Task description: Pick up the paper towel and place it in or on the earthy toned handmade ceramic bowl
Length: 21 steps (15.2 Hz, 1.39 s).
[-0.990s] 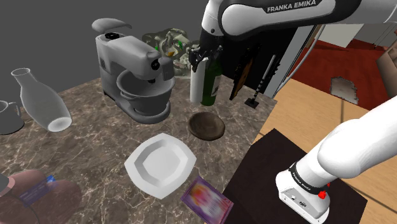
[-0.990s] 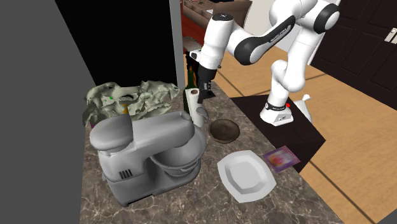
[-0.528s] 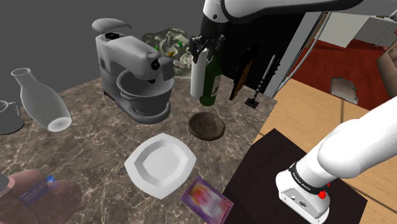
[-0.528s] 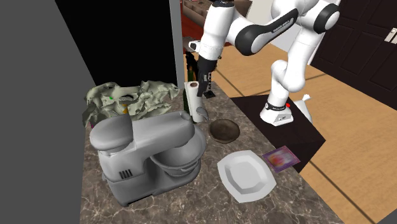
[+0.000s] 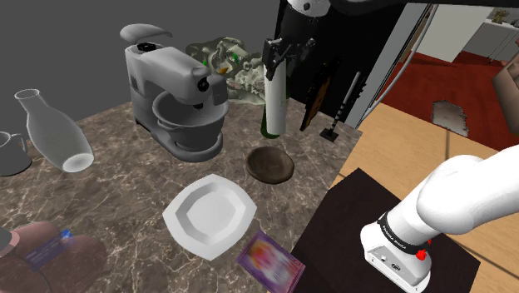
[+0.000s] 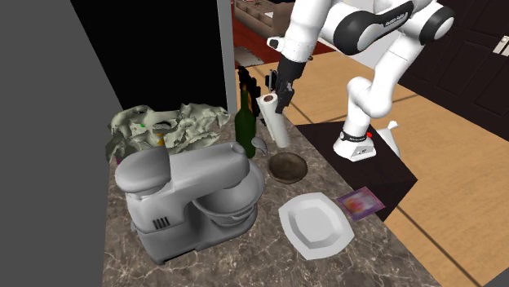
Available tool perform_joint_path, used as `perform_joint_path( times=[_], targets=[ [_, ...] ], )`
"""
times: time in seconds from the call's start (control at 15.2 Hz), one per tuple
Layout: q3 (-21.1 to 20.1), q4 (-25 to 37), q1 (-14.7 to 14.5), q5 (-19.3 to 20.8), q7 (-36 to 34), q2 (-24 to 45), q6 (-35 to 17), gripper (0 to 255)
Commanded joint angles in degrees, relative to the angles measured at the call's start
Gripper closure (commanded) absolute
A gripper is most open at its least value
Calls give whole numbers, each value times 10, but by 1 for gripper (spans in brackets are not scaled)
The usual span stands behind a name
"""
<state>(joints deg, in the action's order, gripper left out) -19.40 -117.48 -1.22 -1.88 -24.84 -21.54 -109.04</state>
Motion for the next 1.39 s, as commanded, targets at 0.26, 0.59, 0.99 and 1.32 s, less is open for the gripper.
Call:
perform_joint_path(
  times=[0.26, 0.59, 0.99, 1.32],
  targets=[
    [-2, -15, -23, -26, -14, -93, 76, 255],
    [-5, -52, -29, -33, -18, -115, 60, 255],
    [-9, -105, -33, -38, -19, -123, 15, 255],
    [-13, -145, -35, -41, -20, -126, -22, 255]
  ],
)
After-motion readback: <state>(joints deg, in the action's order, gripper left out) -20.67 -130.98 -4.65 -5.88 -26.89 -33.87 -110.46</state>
